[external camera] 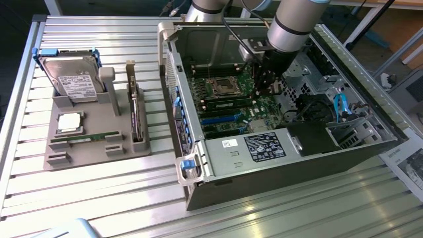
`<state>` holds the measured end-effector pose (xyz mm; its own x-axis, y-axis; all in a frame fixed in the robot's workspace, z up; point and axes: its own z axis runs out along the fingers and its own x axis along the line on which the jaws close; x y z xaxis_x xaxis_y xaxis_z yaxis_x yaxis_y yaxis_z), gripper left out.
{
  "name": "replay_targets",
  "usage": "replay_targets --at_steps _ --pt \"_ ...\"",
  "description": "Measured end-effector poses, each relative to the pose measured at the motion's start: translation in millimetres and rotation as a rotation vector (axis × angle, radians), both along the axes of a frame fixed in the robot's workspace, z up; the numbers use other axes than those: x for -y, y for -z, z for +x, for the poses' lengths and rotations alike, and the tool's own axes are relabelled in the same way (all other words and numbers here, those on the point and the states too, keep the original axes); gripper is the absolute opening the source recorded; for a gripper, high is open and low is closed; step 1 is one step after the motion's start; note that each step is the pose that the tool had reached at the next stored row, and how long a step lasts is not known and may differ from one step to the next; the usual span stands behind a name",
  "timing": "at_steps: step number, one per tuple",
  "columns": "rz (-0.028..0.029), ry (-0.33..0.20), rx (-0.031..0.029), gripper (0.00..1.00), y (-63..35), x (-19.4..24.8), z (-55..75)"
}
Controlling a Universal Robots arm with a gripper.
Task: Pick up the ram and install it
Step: 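Press down the ram until it locks into place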
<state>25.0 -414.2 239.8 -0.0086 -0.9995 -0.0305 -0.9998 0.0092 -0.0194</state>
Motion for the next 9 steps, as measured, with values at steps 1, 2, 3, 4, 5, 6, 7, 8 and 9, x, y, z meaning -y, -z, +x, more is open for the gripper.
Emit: replay_targets --at_steps 1,2,3,4,5,6,7,8,9 --pt "0.0 0.0 0.0 0.1 0.6 0.0 0.0" --pt "-0.0003 0.0 0.0 0.1 1.3 0.0 0.0" --pt "-0.0005 0.0 0.0001 0.1 2.4 0.0 0.0" --pt "-0.0007 0.0 0.0 0.1 2.5 0.0 0.0" --pt "-0.0009 0.0 0.0 0.1 2.5 0.1 0.0" --pt "-0.0004 0.0 0.0001 0.1 2.9 0.0 0.0" --pt "-0.0002 0.0 0.0002 0.1 3.5 0.0 0.0" --pt "-0.0004 0.0 0.0001 0.1 4.0 0.0 0.0" --pt "-0.0007 0.0 0.0001 0.1 4.2 0.0 0.0"
